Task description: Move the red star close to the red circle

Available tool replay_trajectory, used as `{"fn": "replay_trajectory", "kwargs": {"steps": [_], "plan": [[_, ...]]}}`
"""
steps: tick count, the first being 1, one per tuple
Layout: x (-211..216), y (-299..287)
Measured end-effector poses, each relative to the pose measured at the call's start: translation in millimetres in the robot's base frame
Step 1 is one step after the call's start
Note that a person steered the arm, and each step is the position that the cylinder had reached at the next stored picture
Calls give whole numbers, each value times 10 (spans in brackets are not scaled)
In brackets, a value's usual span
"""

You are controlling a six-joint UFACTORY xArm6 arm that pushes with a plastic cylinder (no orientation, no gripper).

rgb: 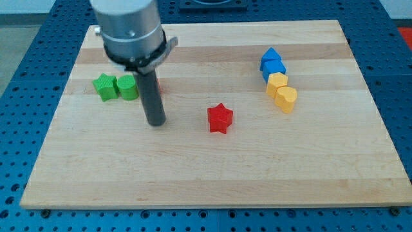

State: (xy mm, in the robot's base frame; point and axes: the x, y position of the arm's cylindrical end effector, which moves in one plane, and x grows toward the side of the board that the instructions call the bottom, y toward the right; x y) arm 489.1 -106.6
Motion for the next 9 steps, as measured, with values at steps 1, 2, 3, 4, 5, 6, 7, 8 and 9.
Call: {"fn": "replay_trajectory", "kwargs": {"steps": [1, 2, 3, 4, 5, 6, 7, 8, 9], "plan": [[369, 267], [414, 832], [411, 1292], [344, 1446], [200, 1451], [103, 1431], [27, 1355], [27, 1255], [27, 1200]]}}
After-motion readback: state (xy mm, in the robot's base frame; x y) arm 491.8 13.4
